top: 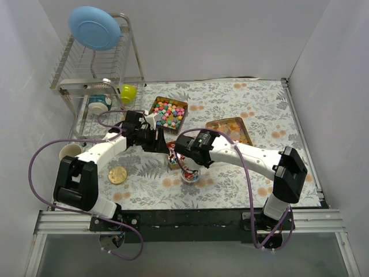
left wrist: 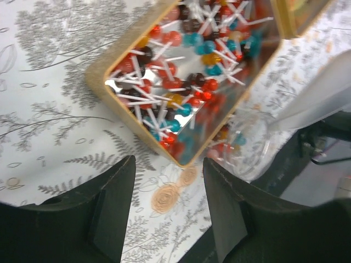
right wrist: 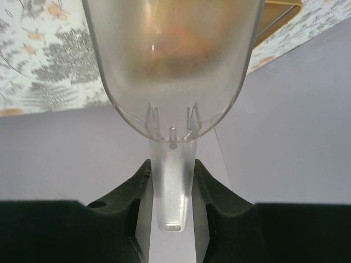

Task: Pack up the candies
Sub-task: Place the fake candies in the packing bottle.

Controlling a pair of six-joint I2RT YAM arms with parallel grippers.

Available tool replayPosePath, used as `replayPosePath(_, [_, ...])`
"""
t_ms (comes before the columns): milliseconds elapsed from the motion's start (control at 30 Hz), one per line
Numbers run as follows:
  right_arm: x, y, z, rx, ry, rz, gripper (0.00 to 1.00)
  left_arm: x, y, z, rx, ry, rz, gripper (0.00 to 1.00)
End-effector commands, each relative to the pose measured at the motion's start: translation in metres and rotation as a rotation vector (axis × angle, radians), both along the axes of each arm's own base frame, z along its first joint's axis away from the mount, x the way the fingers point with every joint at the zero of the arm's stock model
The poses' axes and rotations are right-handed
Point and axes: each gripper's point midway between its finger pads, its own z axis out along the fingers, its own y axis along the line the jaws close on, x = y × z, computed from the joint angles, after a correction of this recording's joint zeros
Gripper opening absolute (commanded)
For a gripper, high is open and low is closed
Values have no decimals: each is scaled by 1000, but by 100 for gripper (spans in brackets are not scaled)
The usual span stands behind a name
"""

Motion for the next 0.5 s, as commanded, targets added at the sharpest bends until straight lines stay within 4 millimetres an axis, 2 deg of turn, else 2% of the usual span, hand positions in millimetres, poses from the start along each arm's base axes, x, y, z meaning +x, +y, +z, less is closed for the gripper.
replayPosePath(0, [-3,7,21,257,67,-116,1,2,-22,74,-201,-193,-103,53])
replayPosePath(33, [-3,9,20,306,94,-151,1,-3,-24,87,-236,-229,-124,54])
replayPosePath(67, [-8,17,17,380,154,-182,1,-11,-26,91,-273,-221,-145,55])
replayPosePath(200, [-6,21,10,512,230,-303,1,-22,-35,112,-374,-229,-179,57])
replayPosePath(333, [-2,39,8,588,240,-286,1,-21,-42,114,-428,-135,-170,57])
replayPosePath(467, [5,57,14,662,257,-294,1,-6,-48,107,-432,-75,-138,57])
